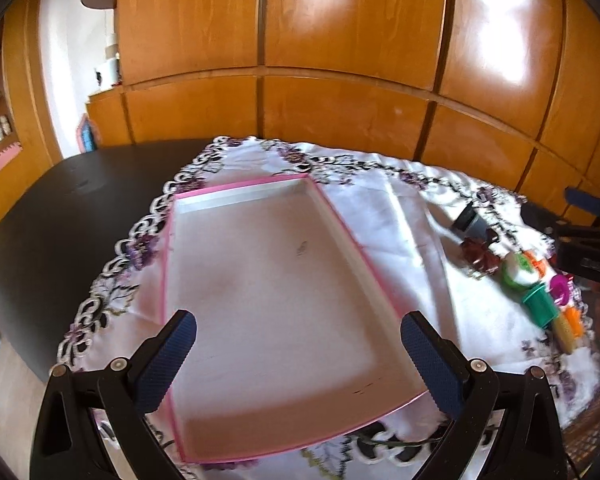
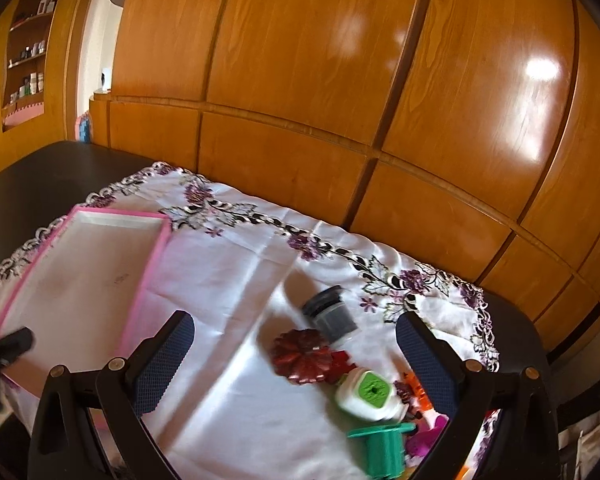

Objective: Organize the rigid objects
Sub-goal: 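Grasp the dark red flower-shaped piece with the left gripper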

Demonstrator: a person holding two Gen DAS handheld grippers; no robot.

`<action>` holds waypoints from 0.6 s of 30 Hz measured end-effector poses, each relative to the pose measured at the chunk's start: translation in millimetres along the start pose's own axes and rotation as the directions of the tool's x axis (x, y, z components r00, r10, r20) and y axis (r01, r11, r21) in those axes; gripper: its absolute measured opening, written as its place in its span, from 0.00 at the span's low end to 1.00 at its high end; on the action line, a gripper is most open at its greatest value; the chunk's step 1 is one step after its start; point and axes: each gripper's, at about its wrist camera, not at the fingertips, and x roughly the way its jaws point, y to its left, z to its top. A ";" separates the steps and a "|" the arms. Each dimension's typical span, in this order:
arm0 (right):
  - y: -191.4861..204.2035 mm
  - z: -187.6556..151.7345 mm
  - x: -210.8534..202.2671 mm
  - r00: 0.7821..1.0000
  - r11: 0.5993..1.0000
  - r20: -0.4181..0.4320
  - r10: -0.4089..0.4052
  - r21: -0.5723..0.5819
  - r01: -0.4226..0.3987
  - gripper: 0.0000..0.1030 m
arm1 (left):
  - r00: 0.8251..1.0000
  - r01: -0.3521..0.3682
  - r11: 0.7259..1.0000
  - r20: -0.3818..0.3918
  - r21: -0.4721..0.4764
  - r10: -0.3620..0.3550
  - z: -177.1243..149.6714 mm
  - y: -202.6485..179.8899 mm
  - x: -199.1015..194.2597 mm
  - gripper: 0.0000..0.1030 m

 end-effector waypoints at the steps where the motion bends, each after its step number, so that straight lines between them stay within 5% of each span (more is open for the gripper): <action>1: -15.7 -1.5 8.7 1.000 0.999 -0.016 -0.009 0.033 0.009 0.99 | 1.000 0.012 1.000 -0.001 0.000 -0.012 2.0 -2.1 0.4 1.00; 8: -109.8 -32.0 45.9 0.992 0.958 -0.083 -0.097 0.263 0.116 1.00 | 0.996 0.079 0.994 -0.049 0.076 -0.075 13.0 -35.8 16.0 1.00; 12: -157.3 -58.3 61.5 0.990 0.863 -0.142 -0.013 0.498 0.083 1.00 | 0.993 0.109 0.985 -0.067 0.133 -0.101 21.9 -61.4 27.5 1.00; 18: -186.1 -72.3 68.9 0.988 0.763 -0.138 0.066 0.645 0.039 1.00 | 0.981 0.189 0.957 -0.093 0.222 -0.173 38.6 -116.7 53.3 0.93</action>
